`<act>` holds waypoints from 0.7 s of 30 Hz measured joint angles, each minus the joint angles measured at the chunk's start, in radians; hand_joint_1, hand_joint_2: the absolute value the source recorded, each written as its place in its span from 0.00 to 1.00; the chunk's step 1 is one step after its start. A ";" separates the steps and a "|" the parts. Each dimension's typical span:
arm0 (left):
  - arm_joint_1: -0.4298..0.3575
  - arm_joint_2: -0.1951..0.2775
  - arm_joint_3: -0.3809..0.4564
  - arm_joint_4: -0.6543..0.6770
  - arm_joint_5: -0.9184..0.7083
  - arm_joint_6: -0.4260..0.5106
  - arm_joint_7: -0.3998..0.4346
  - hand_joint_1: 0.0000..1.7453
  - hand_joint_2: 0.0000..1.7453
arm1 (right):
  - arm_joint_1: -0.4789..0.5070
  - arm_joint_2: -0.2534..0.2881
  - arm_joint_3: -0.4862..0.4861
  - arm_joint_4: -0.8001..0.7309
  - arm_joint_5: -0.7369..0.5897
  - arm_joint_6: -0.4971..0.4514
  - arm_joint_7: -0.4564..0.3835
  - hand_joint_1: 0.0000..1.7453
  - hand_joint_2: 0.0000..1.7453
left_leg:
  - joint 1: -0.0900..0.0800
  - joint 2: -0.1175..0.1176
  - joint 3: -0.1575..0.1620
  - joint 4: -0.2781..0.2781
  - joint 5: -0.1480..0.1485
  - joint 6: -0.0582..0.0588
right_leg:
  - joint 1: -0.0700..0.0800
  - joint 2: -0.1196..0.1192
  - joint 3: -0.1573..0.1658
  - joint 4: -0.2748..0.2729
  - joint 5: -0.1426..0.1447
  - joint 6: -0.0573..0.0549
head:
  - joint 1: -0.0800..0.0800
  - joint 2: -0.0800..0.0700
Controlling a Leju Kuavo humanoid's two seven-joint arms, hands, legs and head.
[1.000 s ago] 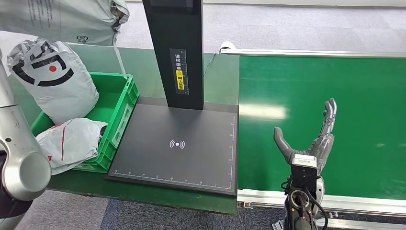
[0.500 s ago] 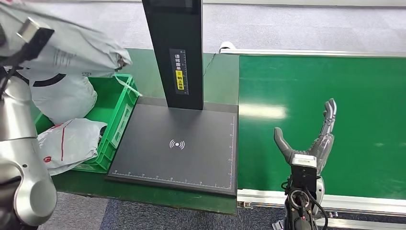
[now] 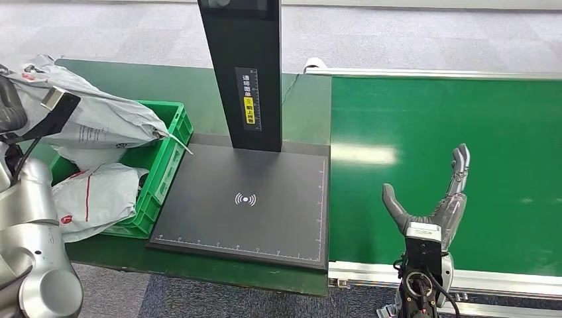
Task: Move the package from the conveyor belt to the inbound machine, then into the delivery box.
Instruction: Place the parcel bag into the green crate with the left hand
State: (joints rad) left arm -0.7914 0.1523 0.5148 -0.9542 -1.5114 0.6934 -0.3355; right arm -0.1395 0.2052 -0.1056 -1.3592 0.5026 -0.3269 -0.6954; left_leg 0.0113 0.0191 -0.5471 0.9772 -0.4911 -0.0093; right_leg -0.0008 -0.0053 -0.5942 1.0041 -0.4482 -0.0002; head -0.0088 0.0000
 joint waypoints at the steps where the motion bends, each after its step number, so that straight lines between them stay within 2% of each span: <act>1: 0.004 0.000 0.004 0.010 -0.004 0.000 0.005 0.82 1.00 | 0.000 0.000 0.000 -0.001 0.000 0.000 0.000 0.00 1.00 | 0.000 0.000 0.000 0.000 0.000 0.000 | 0.000 0.000 0.000 0.000 0.000 0.000 | 0.000 0.000; 3: 0.018 0.000 0.009 0.025 -0.012 0.000 0.019 0.33 1.00 | 0.000 0.000 -0.001 -0.001 0.000 0.001 0.000 0.00 1.00 | 0.000 0.000 0.000 0.000 0.000 0.000 | 0.000 0.000 0.000 0.000 0.000 0.000 | 0.000 0.000; 4: 0.026 0.000 0.011 0.031 -0.011 0.000 0.022 0.12 1.00 | 0.000 0.000 -0.001 -0.001 0.001 0.001 0.001 0.00 1.00 | 0.000 0.000 0.000 0.000 0.000 0.000 | 0.000 0.000 0.000 0.000 0.000 0.000 | 0.000 0.000; 5: 0.032 0.000 0.012 0.037 -0.004 0.000 0.024 0.00 1.00 | 0.000 0.000 -0.002 -0.001 0.002 0.000 0.002 0.00 1.00 | 0.000 0.000 0.000 0.000 0.000 0.000 | 0.000 0.000 0.000 0.000 0.000 0.000 | 0.000 0.000; 15: 0.018 -0.006 0.029 0.132 0.166 0.001 -0.061 0.00 1.00 | 0.007 -0.002 -0.006 -0.001 0.002 -0.019 0.006 0.00 1.00 | 0.000 -0.001 0.000 0.000 0.000 0.000 | 0.000 0.000 0.000 0.000 0.000 0.000 | 0.000 0.000; 21: 0.063 -0.058 0.026 0.003 0.398 0.002 -0.199 0.00 1.00 | 0.013 -0.002 -0.012 -0.001 0.000 -0.039 0.009 0.00 1.00 | 0.000 0.000 0.000 0.000 0.000 0.000 | 0.000 0.000 0.000 0.000 0.000 0.000 | 0.000 0.000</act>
State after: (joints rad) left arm -0.7289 0.0938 0.5412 -0.9512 -1.1137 0.6952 -0.5348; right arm -0.1269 0.2037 -0.1173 -1.3603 0.5026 -0.3656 -0.6861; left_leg 0.0112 0.0191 -0.5470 0.9773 -0.4913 -0.0092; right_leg -0.0010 -0.0055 -0.5942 1.0041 -0.4482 -0.0002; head -0.0086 0.0000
